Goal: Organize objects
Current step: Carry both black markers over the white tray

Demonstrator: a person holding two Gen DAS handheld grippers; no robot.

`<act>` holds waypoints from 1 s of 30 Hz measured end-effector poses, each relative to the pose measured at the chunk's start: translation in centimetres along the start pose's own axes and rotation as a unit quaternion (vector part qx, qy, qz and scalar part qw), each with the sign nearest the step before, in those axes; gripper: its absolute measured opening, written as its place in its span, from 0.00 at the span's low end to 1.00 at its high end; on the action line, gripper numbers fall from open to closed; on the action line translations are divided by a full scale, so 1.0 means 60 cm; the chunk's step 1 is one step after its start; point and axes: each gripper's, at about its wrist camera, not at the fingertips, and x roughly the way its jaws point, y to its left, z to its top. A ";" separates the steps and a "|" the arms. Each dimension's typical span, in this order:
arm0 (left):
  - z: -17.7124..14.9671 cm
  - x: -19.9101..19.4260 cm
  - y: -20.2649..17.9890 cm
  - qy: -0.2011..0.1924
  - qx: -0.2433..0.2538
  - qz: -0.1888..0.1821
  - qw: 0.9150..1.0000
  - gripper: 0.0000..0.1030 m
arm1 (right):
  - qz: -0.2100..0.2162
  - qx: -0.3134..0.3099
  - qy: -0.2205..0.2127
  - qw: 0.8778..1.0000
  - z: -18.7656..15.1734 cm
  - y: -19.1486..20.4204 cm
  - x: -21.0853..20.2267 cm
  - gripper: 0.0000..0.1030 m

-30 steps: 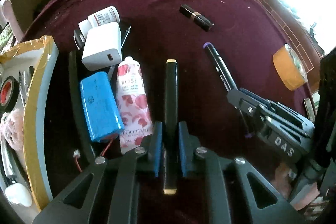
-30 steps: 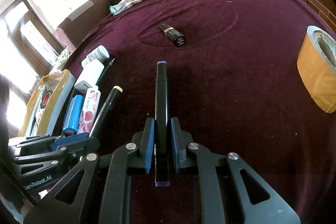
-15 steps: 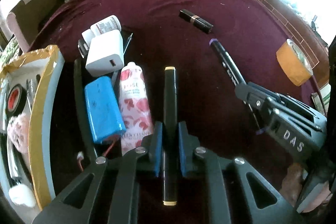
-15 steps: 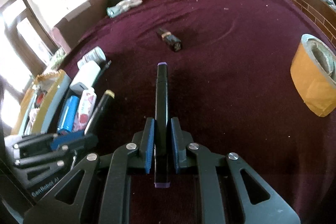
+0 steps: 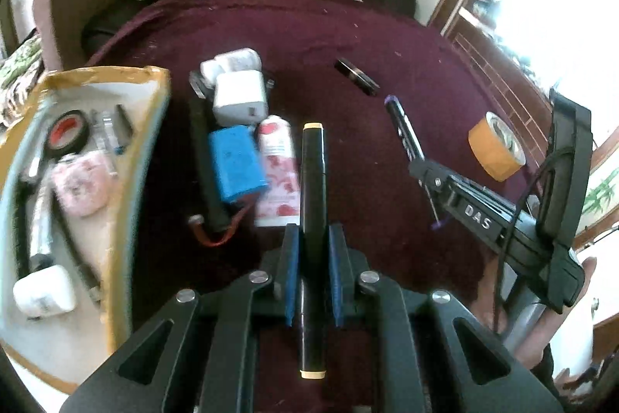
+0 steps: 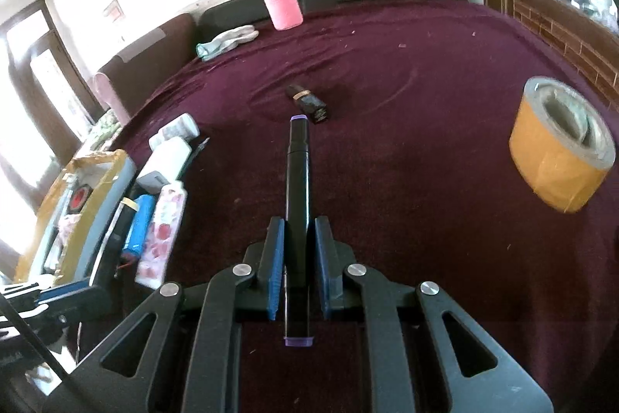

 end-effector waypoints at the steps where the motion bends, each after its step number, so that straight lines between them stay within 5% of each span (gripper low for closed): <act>1: -0.003 -0.011 0.012 -0.003 -0.007 -0.003 1.000 0.12 | 0.015 0.009 0.006 1.000 -0.003 0.003 -0.001 0.12; 8: -0.022 -0.071 0.094 -0.024 -0.054 -0.010 0.998 0.12 | 0.103 -0.034 0.018 0.994 -0.010 0.121 -0.025 0.13; 18: -0.040 -0.146 0.210 -0.066 -0.115 0.019 0.991 0.12 | 0.175 -0.085 0.065 0.979 -0.028 0.246 0.018 0.13; 30: -0.002 -0.113 0.329 -0.029 -0.132 0.042 0.990 0.12 | 0.191 -0.134 0.079 0.969 -0.003 0.335 0.063 0.13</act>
